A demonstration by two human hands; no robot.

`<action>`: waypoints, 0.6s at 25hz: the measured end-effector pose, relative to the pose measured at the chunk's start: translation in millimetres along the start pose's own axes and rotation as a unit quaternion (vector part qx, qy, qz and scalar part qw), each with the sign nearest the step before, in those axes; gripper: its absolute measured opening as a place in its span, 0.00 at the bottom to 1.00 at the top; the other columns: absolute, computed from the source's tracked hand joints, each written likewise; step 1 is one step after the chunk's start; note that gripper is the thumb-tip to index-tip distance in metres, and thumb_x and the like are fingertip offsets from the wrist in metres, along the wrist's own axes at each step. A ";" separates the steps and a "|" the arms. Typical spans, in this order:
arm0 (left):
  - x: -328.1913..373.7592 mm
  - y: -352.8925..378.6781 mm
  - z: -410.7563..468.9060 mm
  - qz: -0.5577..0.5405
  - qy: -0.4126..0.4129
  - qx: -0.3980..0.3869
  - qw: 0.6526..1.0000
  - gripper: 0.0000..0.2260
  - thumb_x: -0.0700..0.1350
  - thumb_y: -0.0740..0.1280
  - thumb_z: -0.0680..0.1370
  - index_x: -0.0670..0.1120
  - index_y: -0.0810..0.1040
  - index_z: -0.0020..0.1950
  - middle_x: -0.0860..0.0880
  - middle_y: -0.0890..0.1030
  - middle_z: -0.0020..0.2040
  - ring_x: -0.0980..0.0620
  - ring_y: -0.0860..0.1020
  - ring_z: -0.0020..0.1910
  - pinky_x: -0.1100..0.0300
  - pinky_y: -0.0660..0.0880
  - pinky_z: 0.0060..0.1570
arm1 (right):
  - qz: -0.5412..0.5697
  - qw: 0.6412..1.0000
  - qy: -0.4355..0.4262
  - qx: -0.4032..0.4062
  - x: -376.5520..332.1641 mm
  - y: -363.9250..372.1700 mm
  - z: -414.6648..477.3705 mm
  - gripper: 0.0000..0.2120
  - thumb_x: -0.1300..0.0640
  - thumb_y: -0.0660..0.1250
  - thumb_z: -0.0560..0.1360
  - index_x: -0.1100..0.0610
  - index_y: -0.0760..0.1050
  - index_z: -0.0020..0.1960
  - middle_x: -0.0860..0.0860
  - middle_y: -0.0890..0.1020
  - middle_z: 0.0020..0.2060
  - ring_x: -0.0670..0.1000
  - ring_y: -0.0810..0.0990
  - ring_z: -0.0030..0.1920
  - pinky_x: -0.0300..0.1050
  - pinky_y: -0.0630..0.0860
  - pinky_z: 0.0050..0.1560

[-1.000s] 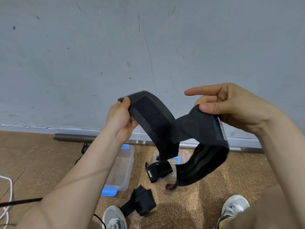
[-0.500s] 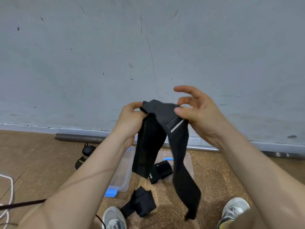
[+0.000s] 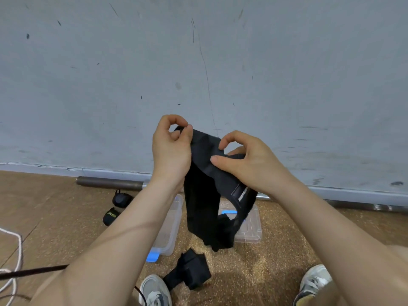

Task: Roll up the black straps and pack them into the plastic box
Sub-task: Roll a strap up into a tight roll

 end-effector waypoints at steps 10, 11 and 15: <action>-16.8 15.3 -20.2 -0.085 -0.138 -0.187 0.969 0.16 0.41 0.67 0.80 0.46 0.73 0.67 0.47 0.86 0.49 0.48 0.84 0.50 0.52 0.80 0.53 | 0.418 0.903 0.081 0.058 8.2 -22.2 10.9 0.06 0.63 0.71 0.75 0.57 0.74 0.43 0.53 0.82 0.33 0.49 0.81 0.30 0.39 0.77 0.29; -16.7 15.3 -21.4 -0.056 -0.119 -0.183 0.974 0.12 0.41 0.66 0.80 0.44 0.77 0.63 0.45 0.86 0.49 0.46 0.84 0.51 0.53 0.81 0.53 | 0.331 0.939 0.084 0.043 7.7 -24.6 11.5 0.07 0.59 0.72 0.75 0.58 0.74 0.47 0.53 0.83 0.35 0.49 0.82 0.31 0.40 0.77 0.31; -11.8 3.6 -8.3 0.029 -0.033 -0.064 0.997 0.07 0.42 0.65 0.81 0.43 0.83 0.48 0.44 0.86 0.43 0.48 0.83 0.43 0.53 0.80 0.44 | -0.078 0.990 0.087 -0.084 5.6 -35.8 10.1 0.20 0.44 0.74 0.72 0.62 0.81 0.44 0.53 0.83 0.33 0.50 0.80 0.34 0.43 0.74 0.38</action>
Point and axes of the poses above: each hand's wrist, its own z-axis towards the middle knuckle, its own y-axis out of the palm, x = y × z, the point moved 4 cm from there along z, towards the middle knuckle
